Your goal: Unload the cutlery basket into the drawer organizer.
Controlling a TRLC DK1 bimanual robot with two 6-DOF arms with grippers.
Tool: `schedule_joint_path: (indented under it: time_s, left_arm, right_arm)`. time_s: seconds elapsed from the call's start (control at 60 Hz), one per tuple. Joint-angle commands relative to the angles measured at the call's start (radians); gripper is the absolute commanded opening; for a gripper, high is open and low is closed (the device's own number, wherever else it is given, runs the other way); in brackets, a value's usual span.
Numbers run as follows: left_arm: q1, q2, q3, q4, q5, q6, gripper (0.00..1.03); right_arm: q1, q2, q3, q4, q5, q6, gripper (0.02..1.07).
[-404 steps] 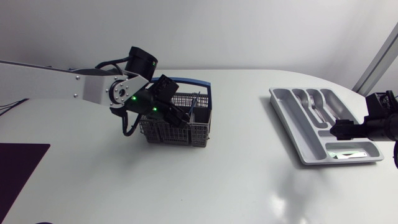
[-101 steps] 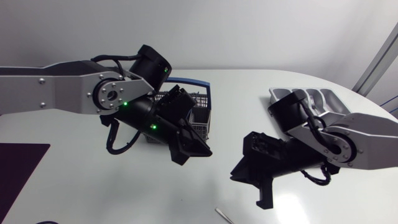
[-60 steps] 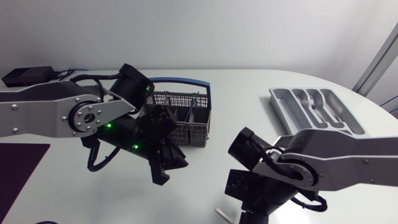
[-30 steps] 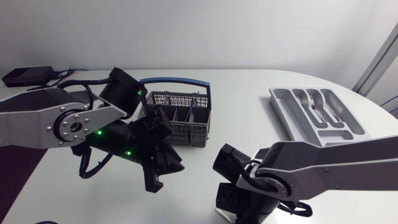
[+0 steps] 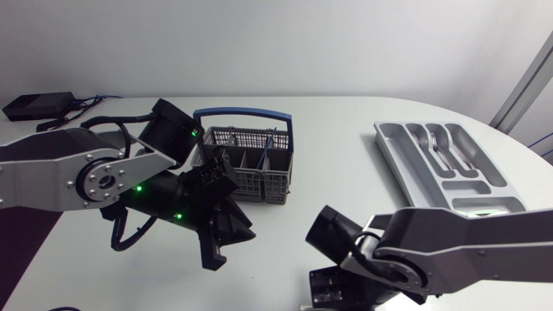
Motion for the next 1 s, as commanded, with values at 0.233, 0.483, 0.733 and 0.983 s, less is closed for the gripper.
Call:
schedule_joint_path:
  time_s: [0.233,0.483,0.733,0.983]
  left_arm:
    - [-0.009,-0.022,-0.042,0.001,-0.004,0.015,0.33]
    - [-0.008,-0.036,-0.054,0.001,-0.004,0.015,0.33]
    - [-0.006,-0.038,-0.054,0.004,-0.003,0.017,0.33]
    - [0.001,-0.049,-0.069,0.006,-0.003,0.019,0.34]
  right_arm:
    - [-0.317,-0.038,0.017,0.040,0.056,-0.725,0.13]
    - [-0.419,0.037,0.130,-0.030,0.048,-0.983,0.21]
    - [-0.419,0.109,0.150,0.014,0.074,-1.033,0.33]
    - [-0.382,0.115,0.311,-0.088,0.053,-0.653,1.03]
